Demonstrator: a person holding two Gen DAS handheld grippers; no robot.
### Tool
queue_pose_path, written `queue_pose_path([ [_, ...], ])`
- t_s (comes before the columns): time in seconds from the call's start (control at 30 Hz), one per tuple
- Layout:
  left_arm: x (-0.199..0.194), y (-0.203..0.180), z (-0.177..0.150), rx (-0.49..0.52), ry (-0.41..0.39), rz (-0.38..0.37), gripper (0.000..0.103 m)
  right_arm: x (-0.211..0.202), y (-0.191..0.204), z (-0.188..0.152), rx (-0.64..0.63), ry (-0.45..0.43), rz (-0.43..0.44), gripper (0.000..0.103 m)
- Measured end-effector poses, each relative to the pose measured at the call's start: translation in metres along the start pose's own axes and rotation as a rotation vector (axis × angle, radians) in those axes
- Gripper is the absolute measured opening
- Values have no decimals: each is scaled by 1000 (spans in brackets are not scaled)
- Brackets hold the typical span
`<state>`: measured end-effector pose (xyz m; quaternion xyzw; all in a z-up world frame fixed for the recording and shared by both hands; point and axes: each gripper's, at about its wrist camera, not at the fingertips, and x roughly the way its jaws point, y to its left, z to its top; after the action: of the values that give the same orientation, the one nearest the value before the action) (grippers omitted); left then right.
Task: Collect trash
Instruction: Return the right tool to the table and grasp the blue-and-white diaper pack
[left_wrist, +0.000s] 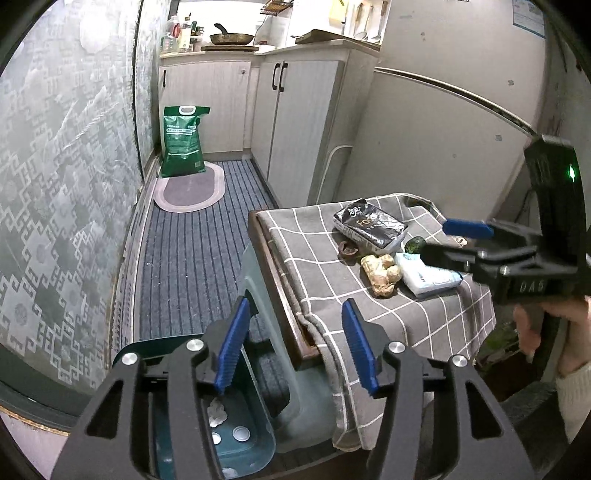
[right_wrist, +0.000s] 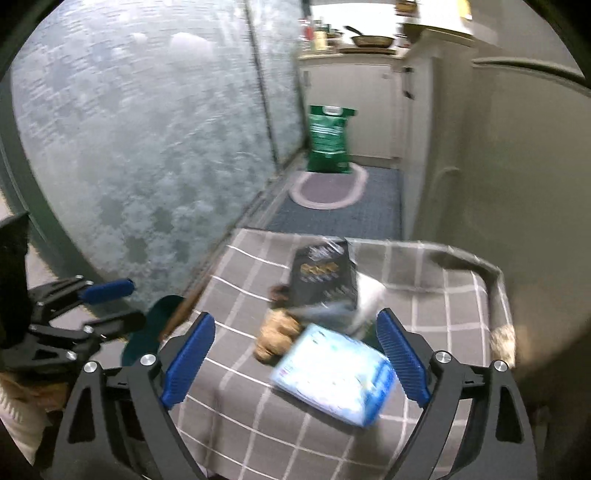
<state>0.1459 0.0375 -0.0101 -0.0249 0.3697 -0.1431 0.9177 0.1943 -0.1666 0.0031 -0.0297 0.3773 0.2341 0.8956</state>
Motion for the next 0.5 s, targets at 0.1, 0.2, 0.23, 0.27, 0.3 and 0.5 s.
queue_pose_path([
  [0.1, 1, -3, 0, 4, -1, 1, 57, 0, -1, -12, 6, 1, -41, 91],
  [0.2, -1, -7, 3, 2, -10, -2, 57, 3, -4, -22, 15, 7, -95, 93],
  [0.23, -1, -7, 4, 1, -13, -4, 57, 5, -5, -23, 19, 11, -102, 93],
  [0.27, -2, -8, 5, -2, -19, -9, 58, 7, -7, -25, 29, 16, -105, 93],
  [0.3, -3, -10, 6, -3, -23, -12, 58, 10, -8, -27, 37, 22, -99, 93],
  [0.5, -3, -18, 10, 9, -28, -26, 58, 24, -7, -33, 59, 10, -125, 95],
])
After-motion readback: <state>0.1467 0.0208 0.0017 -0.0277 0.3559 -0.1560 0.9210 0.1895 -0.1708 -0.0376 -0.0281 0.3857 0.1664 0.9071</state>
